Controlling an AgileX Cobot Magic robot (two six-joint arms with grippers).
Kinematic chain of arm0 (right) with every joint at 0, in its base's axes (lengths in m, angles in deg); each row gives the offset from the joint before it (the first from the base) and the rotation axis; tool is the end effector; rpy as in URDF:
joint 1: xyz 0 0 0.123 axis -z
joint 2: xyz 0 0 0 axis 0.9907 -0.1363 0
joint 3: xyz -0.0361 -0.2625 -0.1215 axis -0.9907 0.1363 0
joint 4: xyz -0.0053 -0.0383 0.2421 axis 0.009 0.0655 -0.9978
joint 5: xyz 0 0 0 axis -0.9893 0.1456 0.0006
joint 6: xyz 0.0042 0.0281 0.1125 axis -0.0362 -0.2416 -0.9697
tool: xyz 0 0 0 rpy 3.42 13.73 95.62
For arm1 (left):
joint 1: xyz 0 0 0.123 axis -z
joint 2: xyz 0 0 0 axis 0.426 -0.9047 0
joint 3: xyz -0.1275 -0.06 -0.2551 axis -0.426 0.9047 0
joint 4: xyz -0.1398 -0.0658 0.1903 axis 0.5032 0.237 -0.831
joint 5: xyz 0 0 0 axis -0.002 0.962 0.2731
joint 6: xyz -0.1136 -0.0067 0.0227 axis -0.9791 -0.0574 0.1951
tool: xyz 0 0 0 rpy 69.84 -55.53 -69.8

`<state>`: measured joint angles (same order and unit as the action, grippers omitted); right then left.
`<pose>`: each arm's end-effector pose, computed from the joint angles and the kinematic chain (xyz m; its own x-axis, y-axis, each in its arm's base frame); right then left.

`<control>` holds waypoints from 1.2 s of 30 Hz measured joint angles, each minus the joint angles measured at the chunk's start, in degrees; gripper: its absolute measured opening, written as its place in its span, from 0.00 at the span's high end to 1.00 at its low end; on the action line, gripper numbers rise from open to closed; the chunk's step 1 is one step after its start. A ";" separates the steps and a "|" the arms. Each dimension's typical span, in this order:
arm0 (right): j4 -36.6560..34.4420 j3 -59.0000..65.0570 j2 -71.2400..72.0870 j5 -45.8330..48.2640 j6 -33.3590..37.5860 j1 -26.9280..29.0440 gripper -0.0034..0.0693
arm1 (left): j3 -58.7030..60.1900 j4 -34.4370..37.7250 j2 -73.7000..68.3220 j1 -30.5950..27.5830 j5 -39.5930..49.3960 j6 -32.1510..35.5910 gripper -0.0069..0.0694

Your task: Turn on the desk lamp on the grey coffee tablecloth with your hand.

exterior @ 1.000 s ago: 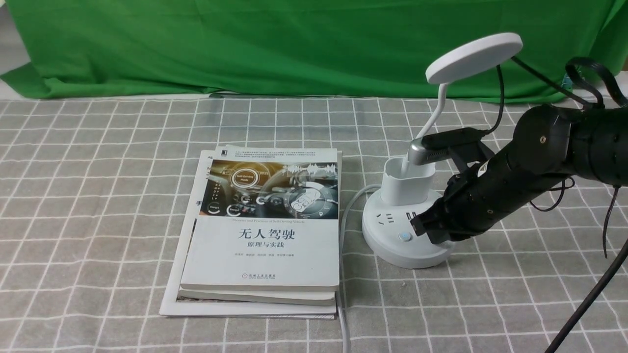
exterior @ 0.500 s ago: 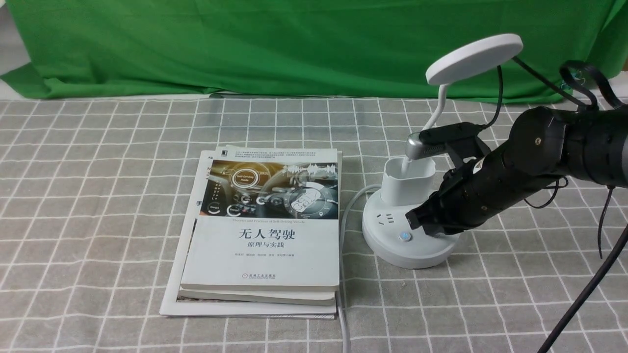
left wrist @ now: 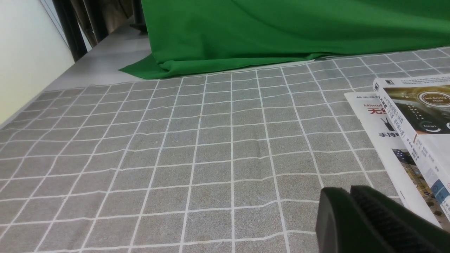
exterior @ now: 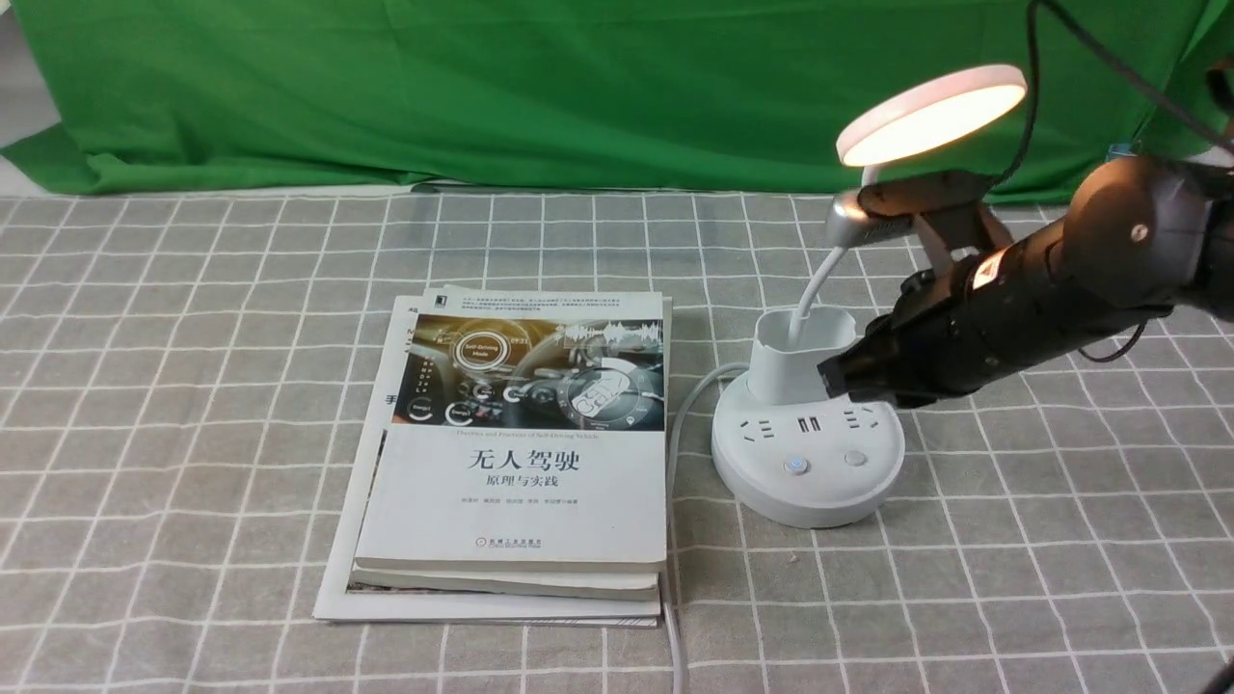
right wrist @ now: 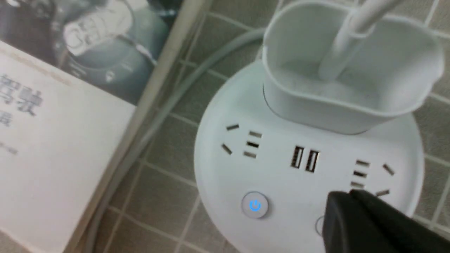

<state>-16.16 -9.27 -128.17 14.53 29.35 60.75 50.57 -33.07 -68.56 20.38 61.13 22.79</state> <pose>0.3309 0.1478 0.2274 -0.7575 -0.3435 -0.5552 -0.4689 0.8780 0.0965 0.0669 0.0074 0.1863 -0.1599 0.1561 -0.9747 -0.0725 0.9829 0.1693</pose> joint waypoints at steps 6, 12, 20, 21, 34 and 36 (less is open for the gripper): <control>0.05 8.86 10.74 0.53 -1.08 0.00 0.91 | 0.00 0.00 0.00 0.00 0.00 0.00 0.88; 0.22 21.65 29.41 0.58 -1.46 0.00 0.91 | 0.00 0.00 0.00 0.00 0.00 0.00 0.88; 0.27 33.86 51.83 3.11 -2.63 0.00 0.90 | 0.00 0.00 0.00 0.00 0.00 0.00 0.88; 0.27 33.86 52.34 3.11 -2.69 0.00 0.90 | 0.00 0.00 0.00 0.00 0.00 0.00 0.88; 0.56 38.63 72.21 2.03 -2.99 0.07 0.91 | 0.00 0.00 0.00 0.00 0.00 -0.01 0.88; 1.08 41.83 75.43 -0.98 -2.94 1.98 0.92 | 0.00 0.00 0.00 0.00 0.00 -0.01 0.88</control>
<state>-15.07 32.56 -52.74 13.55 26.42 62.73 50.57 -33.07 -68.56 20.38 61.13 22.79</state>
